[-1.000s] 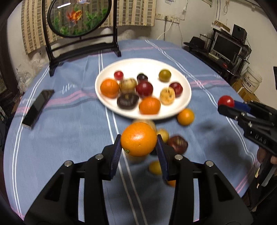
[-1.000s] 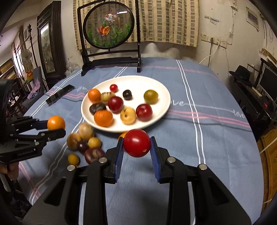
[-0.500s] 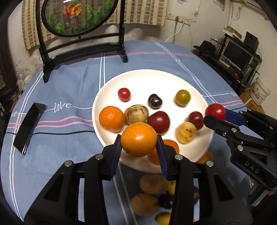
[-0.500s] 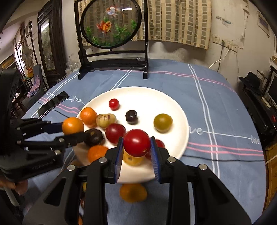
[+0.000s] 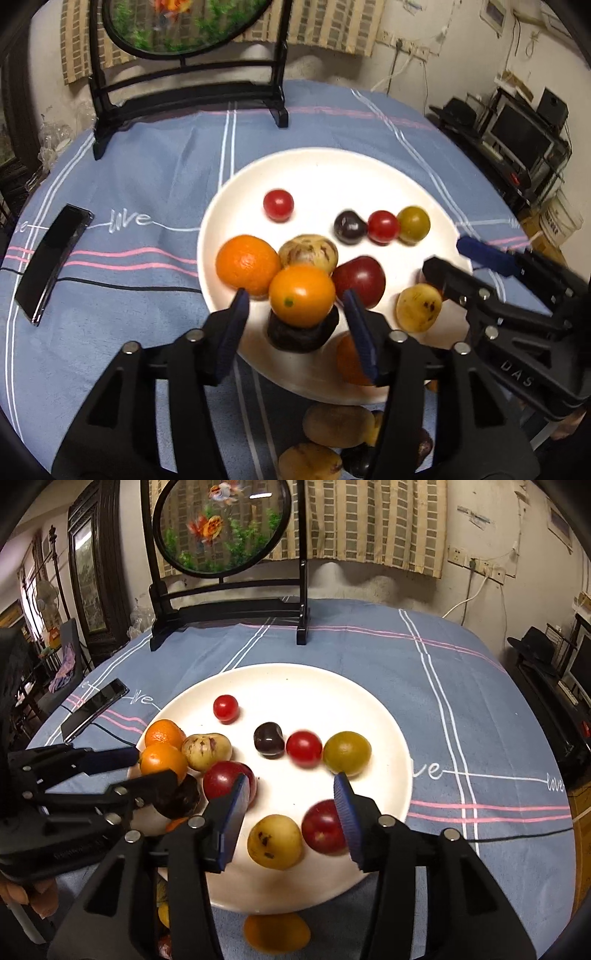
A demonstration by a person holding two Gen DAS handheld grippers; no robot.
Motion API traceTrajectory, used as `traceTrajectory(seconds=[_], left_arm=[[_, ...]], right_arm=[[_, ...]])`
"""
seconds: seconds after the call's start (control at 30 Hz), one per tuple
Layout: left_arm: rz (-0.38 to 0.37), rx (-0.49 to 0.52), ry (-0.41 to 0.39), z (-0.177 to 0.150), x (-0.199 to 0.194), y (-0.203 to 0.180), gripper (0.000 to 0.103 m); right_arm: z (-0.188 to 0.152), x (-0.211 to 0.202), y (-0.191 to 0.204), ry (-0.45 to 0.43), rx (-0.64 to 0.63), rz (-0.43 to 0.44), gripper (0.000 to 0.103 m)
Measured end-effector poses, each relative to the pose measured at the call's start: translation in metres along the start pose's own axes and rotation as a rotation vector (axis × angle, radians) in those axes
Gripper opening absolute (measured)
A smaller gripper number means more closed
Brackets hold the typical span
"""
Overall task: Organize fruits
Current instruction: 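Place the orange on the plate with the left tool while the right tool places the red tomato, then grasp an orange tomato with the right tool while the left tool grasps a small yellow fruit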
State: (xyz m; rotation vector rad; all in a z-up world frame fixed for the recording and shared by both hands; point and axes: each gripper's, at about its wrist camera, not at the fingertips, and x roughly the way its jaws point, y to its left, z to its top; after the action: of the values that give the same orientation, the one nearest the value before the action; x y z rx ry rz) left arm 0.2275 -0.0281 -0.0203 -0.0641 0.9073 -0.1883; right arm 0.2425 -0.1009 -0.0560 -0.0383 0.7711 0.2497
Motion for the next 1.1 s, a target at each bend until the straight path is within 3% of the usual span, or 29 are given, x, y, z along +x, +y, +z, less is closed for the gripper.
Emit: traceTrajectory(seconds=[0.17,0.3,0.53,0.63,1.1], left_arm=[[0.007,-0.009,-0.023,-0.005,-0.017,-0.001,0.065],[0.019,-0.001,-0.032,-0.017,-0.031,-0.001,0.073],[0.031,-0.004,-0.036,-0.044,-0.050,-0.001,0.076],[0.046,0.010,-0.039,-0.056,-0.058,-0.001,0.079],[0.088,0.007,-0.035,-0.104,-0.084,0.023,0.083]], right_arm=[[-0.013,-0.015,-0.006,0.000,0.026,0.003,0.049],[-0.030,-0.030,-0.008,0.000,0.028,0.000,0.055],[-0.062,-0.045,-0.006,0.035,0.040,0.003,0.056],[-0.075,-0.054,-0.002,0.047,0.057,0.045,0.057],[-0.124,-0.082,0.072,0.085,-0.093,0.164,0.060]])
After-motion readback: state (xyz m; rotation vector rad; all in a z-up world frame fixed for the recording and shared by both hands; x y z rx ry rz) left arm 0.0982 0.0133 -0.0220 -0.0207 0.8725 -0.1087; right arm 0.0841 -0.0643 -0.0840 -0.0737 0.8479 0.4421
